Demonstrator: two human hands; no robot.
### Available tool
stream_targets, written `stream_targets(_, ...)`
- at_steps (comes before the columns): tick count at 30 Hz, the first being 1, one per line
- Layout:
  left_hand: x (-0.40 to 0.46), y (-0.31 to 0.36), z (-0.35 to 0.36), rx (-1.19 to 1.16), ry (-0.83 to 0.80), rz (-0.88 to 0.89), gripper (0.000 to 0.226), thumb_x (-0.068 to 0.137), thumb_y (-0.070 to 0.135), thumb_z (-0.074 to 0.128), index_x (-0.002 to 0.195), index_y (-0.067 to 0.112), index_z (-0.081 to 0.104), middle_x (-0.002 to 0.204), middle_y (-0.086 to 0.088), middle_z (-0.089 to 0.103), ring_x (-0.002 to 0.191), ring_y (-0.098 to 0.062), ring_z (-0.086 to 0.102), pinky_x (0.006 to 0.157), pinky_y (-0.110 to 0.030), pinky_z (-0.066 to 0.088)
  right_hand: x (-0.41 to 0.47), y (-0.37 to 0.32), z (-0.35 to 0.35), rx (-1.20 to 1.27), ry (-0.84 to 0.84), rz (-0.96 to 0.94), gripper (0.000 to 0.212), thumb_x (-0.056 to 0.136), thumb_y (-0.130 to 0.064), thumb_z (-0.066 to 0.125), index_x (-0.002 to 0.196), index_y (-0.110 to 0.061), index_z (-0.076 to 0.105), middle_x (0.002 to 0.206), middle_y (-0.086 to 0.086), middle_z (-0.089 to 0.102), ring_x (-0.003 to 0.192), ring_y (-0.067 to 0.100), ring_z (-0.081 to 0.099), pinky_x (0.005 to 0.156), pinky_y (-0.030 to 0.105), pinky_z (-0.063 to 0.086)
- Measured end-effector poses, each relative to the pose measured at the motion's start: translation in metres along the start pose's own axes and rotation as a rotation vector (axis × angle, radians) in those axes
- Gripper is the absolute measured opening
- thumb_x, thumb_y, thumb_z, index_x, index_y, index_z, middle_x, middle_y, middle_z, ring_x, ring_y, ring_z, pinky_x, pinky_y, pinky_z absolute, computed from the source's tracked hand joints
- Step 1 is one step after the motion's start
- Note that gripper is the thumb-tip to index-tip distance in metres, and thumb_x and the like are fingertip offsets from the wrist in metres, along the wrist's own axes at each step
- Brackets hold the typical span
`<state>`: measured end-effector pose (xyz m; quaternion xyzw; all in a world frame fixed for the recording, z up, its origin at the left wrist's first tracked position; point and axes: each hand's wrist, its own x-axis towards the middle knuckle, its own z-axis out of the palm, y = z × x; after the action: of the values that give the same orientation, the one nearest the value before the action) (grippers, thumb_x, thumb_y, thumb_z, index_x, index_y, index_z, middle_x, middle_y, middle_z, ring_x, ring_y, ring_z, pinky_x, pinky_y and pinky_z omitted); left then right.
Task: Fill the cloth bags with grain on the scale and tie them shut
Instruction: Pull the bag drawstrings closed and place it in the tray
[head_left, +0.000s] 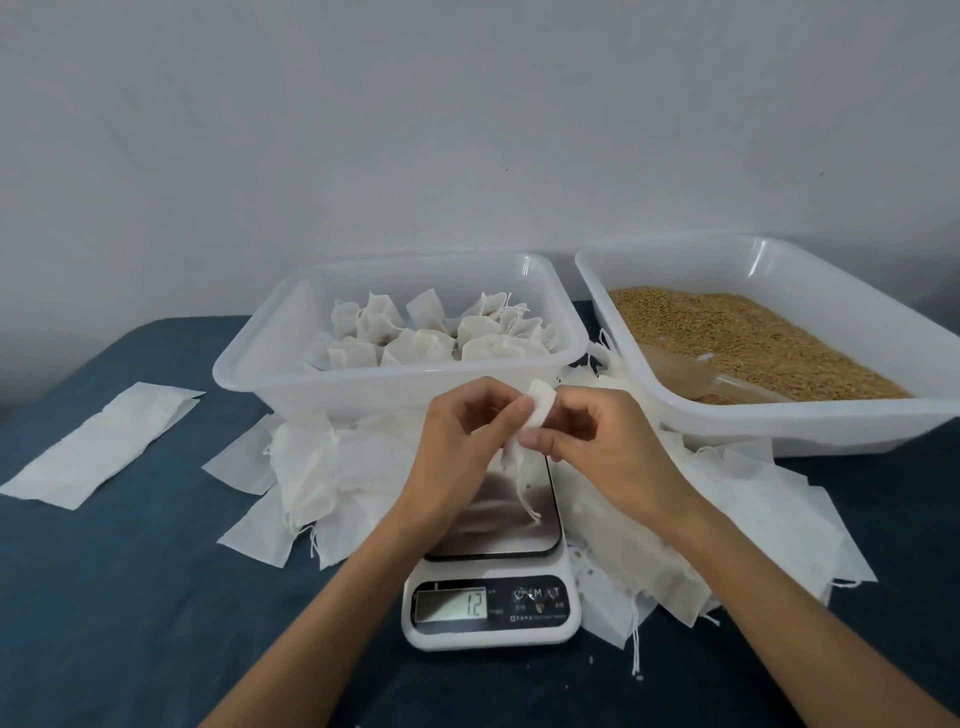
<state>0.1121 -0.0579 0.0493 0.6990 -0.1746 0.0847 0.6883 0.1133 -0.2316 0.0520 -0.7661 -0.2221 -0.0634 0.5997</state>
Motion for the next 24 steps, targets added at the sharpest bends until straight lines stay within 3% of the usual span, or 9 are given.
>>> stream_targets(2, 0.0005, -0.0029, -0.0004, -0.001, 0.002, -0.021, 0.015, 0.1, 0.008, 0.067, 0.088, -0.001, 0.071, 0.081, -0.021, 0.073, 0.078, -0.042, 0.07, 0.08, -0.052, 0.058, 0.0004, -0.0024, 0.0005, 0.053, -0.004, -0.007, 0.021, 0.086, -0.019, 0.079, 0.069, -0.023, 0.066, 0.064, 0.005, 0.063, 0.062, 0.017, 0.056, 0.065, 0.034, 0.049)
stream_targets(4, 0.0002, -0.0041, 0.0, -0.019, 0.003, -0.03, 0.014, 0.1, 0.008, 0.067, 0.089, -0.001, 0.07, 0.079, -0.015, 0.073, 0.074, -0.028, 0.073, 0.073, -0.04, 0.062, 0.0002, -0.0055, 0.0011, 0.131, 0.0, -0.002, 0.019, 0.087, -0.019, 0.075, 0.071, -0.021, 0.066, 0.064, 0.003, 0.063, 0.061, 0.016, 0.058, 0.065, 0.026, 0.049)
stream_targets(7, 0.0007, -0.0072, -0.0008, 0.005, 0.054, -0.015, 0.007, 0.094, 0.002, 0.073, 0.094, 0.006, 0.067, 0.077, -0.001, 0.067, 0.072, -0.018, 0.065, 0.068, -0.029, 0.056, -0.001, -0.0064, 0.0024, 0.13, 0.016, 0.025, 0.019, 0.083, -0.031, 0.073, 0.074, -0.017, 0.066, 0.063, -0.001, 0.063, 0.061, 0.015, 0.059, 0.065, 0.025, 0.049)
stream_targets(9, 0.0005, -0.008, 0.0, -0.012, 0.03, -0.002, 0.01, 0.094, 0.001, 0.073, 0.092, 0.007, 0.065, 0.078, -0.002, 0.066, 0.073, -0.021, 0.063, 0.068, -0.031, 0.054, -0.0015, -0.0061, 0.0037, 0.103, 0.019, 0.028, 0.019, 0.082, -0.035, 0.073, 0.074, -0.02, 0.066, 0.063, -0.002, 0.062, 0.061, 0.014, 0.058, 0.065, 0.025, 0.049)
stream_targets(14, -0.0026, -0.0003, 0.0015, -0.159, -0.119, -0.091, 0.023, 0.099, 0.032, 0.07, 0.087, 0.012, 0.071, 0.085, -0.009, 0.075, 0.083, -0.027, 0.077, 0.076, -0.031, 0.06, -0.002, -0.004, 0.0041, 0.008, 0.038, -0.008, 0.023, 0.085, -0.028, 0.077, 0.067, -0.033, 0.063, 0.062, -0.006, 0.061, 0.061, 0.011, 0.053, 0.064, 0.027, 0.046)
stream_targets(18, -0.0001, -0.0019, -0.0037, -0.216, -0.099, -0.143, 0.015, 0.093, 0.023, 0.073, 0.088, 0.009, 0.075, 0.085, -0.012, 0.073, 0.084, -0.025, 0.073, 0.078, -0.032, 0.06, -0.0032, -0.0069, 0.0047, -0.065, 0.058, -0.068, 0.026, 0.083, -0.026, 0.079, 0.067, -0.034, 0.061, 0.063, -0.008, 0.059, 0.061, 0.01, 0.051, 0.063, 0.023, 0.044)
stream_targets(24, 0.0024, -0.0054, -0.0044, -0.145, 0.025, -0.074, 0.005, 0.096, 0.001, 0.07, 0.1, -0.003, 0.07, 0.085, -0.011, 0.072, 0.077, -0.023, 0.068, 0.074, -0.029, 0.059, -0.0044, -0.0057, 0.0041, -0.19, 0.196, -0.074, 0.016, 0.093, -0.021, 0.072, 0.087, -0.018, 0.058, 0.075, -0.002, 0.065, 0.07, 0.017, 0.067, 0.072, 0.037, 0.055)
